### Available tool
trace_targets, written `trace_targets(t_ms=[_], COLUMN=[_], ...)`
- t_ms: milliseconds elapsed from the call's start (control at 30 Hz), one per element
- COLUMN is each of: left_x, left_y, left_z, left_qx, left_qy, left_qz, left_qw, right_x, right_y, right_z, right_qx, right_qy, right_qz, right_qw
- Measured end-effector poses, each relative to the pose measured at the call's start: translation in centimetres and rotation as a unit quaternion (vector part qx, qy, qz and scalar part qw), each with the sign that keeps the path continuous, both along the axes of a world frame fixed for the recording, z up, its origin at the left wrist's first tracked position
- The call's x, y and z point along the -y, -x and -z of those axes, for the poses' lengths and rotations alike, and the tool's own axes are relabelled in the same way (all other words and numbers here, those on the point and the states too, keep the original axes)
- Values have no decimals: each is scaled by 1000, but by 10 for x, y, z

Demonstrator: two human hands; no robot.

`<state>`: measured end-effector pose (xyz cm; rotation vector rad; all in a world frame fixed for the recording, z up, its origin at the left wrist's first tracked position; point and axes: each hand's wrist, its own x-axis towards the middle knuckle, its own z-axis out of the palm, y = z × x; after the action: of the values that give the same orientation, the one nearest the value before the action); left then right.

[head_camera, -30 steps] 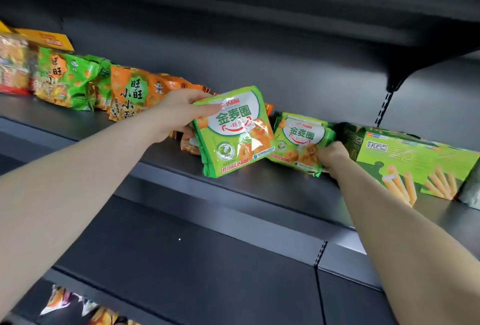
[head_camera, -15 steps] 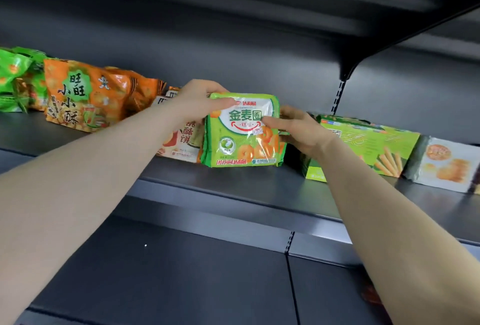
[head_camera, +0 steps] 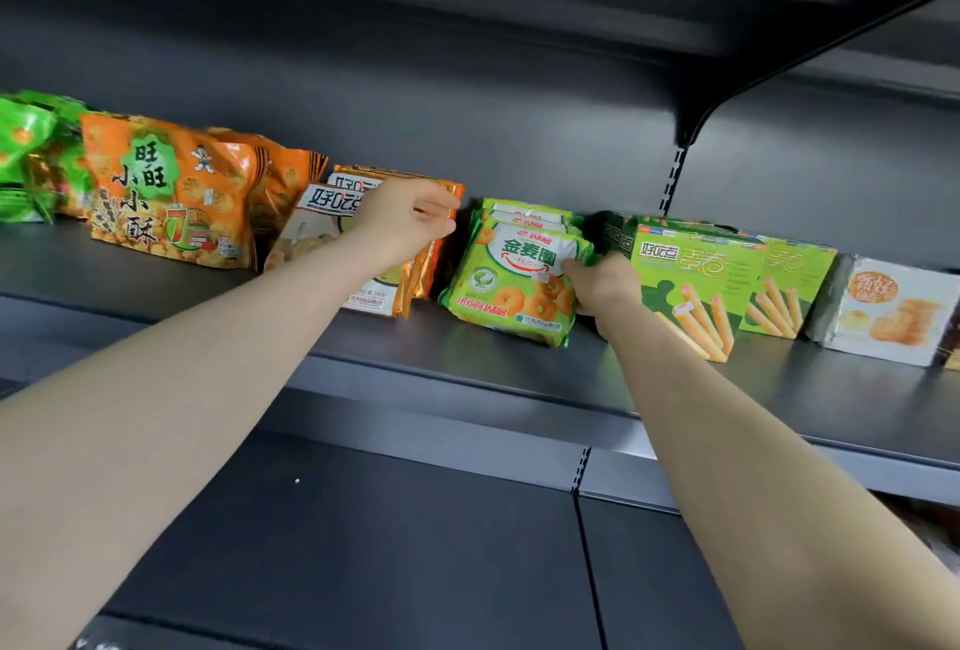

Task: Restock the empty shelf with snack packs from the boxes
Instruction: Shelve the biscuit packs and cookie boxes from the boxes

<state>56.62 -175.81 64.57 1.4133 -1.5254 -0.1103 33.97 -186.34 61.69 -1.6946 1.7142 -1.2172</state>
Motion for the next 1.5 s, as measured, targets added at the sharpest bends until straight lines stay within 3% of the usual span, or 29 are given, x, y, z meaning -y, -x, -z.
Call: trace_targets(t_ms=[200, 467, 667, 900, 1167, 1500], left_x=[-17, -47, -84, -154, -248, -340], left_y=[-12, -42, -75, -120, -177, -222], left_z=[7, 12, 23, 58, 154, 311], left_qx=[27, 62, 75, 125, 171, 148], left_qy=[15, 9, 8, 20, -36, -149], left_qz=[-2, -8, -3, -14, -40, -48], left_qw=[1000, 998, 997, 992, 984, 976], right_x=[-14, -64, -123, -196, -285, -380], right_y=[-11, -54, -105, -154, -206, -250], right_z=[-4, -9, -3, 36, 130, 291], right_qx=[-109, -289, -343, -334, -341, -358], right_qy=[20, 199, 271, 311, 259, 170], right_qz=[31, 34, -33, -62, -99, -182], right_qw=[993, 936, 899, 888, 898, 900])
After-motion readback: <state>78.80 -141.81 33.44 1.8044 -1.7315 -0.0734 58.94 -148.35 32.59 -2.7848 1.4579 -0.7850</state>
